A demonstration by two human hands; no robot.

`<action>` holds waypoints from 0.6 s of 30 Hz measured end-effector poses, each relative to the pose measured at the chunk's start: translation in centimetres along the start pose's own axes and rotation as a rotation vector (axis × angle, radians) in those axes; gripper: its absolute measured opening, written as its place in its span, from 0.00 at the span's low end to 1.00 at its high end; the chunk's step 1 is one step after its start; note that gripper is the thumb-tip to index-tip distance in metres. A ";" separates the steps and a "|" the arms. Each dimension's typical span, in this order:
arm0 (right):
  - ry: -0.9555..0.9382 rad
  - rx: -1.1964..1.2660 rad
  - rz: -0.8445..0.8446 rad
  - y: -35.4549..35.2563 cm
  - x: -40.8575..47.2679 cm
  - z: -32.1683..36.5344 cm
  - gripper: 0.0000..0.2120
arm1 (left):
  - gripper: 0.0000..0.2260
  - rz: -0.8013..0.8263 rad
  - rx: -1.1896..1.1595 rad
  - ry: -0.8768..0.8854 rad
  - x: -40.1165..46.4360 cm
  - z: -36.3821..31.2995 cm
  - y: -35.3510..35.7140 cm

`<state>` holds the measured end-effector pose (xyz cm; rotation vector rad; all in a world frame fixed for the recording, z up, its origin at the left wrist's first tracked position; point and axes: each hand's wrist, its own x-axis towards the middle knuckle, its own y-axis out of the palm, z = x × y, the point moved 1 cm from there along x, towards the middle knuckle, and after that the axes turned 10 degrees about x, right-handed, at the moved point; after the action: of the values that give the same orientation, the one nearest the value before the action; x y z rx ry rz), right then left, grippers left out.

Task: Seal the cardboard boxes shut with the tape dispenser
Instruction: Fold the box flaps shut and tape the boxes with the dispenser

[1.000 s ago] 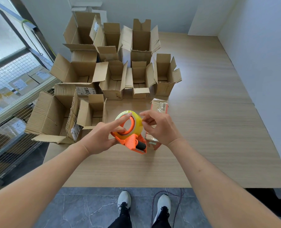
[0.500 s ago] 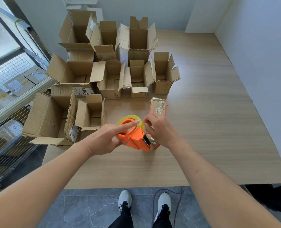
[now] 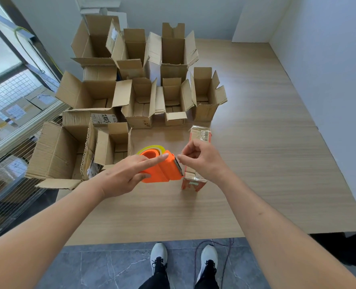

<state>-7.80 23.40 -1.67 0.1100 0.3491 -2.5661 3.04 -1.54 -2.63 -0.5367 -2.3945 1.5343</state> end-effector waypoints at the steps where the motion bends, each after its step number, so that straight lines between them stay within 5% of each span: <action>1: 0.006 0.007 -0.005 0.0 0.0 0.0 0.09 | 0.32 -0.002 0.001 -0.008 -0.1 0.0 0.0; 11: 0.166 -0.112 -0.134 -0.5 -1.1 -2.4 0.08 | 0.31 0.090 0.031 -0.024 1.6 -2.0 -0.3; 18: 0.279 -0.097 -0.376 -3.6 -5.3 -5.5 0.09 | 0.31 0.157 0.154 -0.042 2.9 -0.9 -0.2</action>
<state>-5.18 30.51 -5.37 0.4034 0.6529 -2.9017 0.78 0.38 -2.08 -0.6793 -2.2865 1.7946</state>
